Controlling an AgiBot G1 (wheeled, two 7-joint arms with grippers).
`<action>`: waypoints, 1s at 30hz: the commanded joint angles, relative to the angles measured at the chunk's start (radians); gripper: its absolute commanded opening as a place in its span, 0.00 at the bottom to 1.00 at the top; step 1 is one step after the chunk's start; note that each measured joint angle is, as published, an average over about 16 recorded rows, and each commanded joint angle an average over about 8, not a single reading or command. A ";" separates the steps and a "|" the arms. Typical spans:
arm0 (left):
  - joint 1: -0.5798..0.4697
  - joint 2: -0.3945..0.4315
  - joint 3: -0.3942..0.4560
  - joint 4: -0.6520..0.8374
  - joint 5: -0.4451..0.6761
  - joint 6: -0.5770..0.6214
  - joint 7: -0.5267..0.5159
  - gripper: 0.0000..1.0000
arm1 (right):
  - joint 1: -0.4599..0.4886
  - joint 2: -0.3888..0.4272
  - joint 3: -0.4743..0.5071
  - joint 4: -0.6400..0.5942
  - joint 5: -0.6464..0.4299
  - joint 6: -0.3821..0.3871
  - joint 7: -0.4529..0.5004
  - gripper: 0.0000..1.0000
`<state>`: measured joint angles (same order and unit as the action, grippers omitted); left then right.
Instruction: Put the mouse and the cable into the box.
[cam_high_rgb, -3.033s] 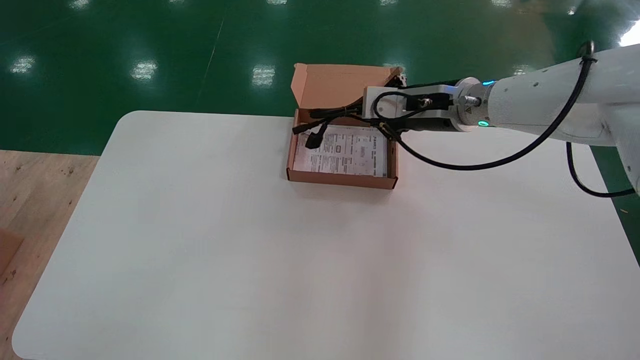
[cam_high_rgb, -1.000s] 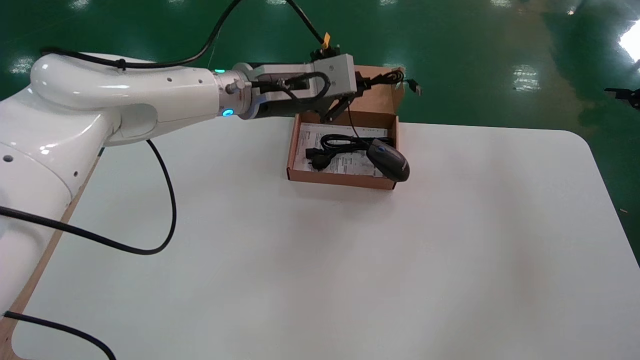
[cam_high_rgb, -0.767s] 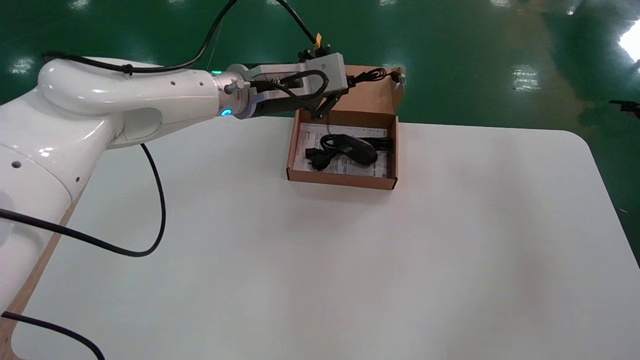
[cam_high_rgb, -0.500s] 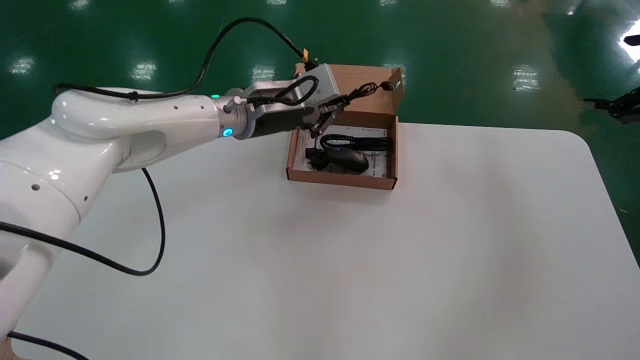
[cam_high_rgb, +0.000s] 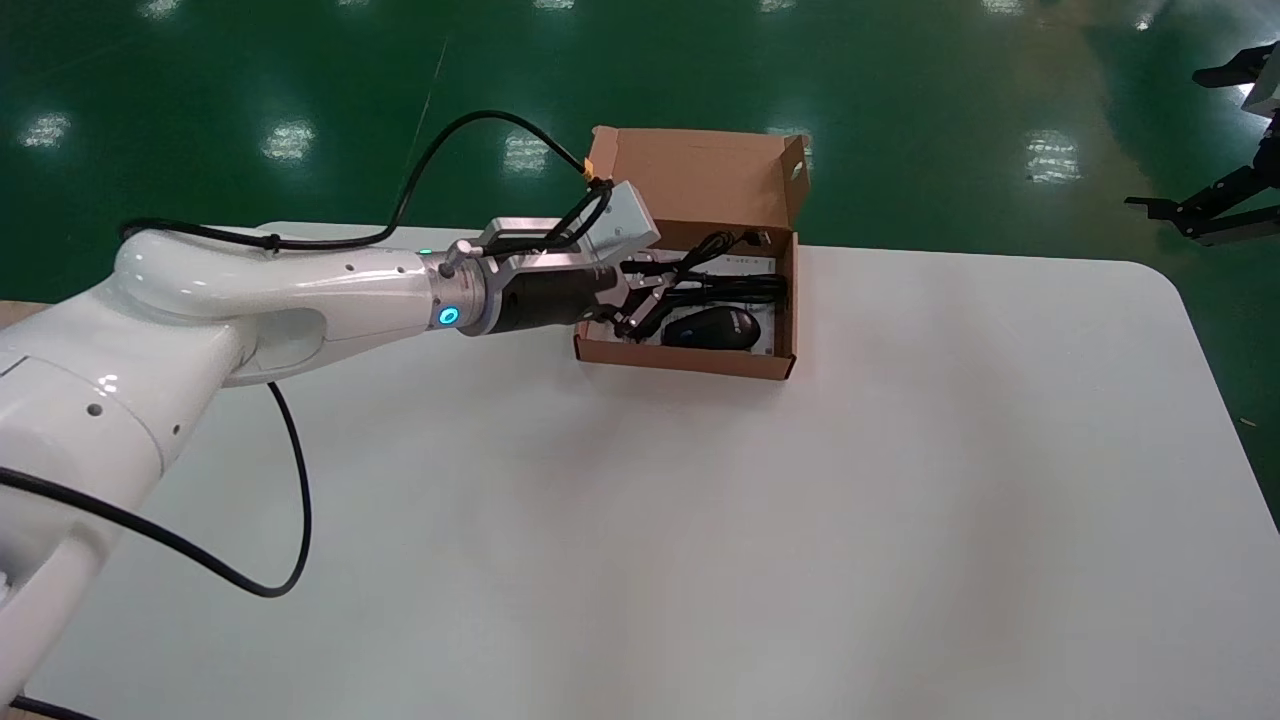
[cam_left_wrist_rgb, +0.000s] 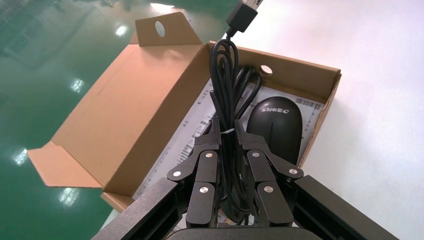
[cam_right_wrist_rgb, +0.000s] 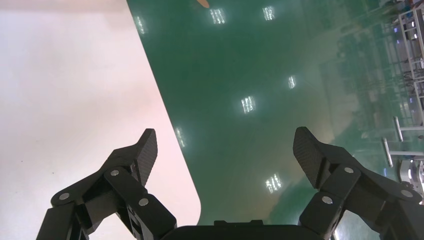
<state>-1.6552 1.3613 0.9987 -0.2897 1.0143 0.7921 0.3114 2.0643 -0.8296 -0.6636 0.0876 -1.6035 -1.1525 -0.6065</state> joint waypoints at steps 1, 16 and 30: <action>0.001 0.000 0.010 0.003 -0.003 0.000 -0.006 1.00 | -0.003 0.001 0.001 0.001 0.002 -0.003 -0.002 1.00; 0.066 -0.087 -0.076 -0.113 -0.033 0.082 -0.062 1.00 | -0.136 0.031 0.053 0.162 0.119 -0.049 0.105 1.00; 0.202 -0.262 -0.246 -0.346 -0.100 0.247 -0.177 1.00 | -0.366 0.081 0.142 0.441 0.323 -0.128 0.291 1.00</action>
<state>-1.4532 1.0995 0.7527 -0.6355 0.9148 1.0385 0.1342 1.6982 -0.7484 -0.5215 0.5281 -1.2811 -1.2808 -0.3161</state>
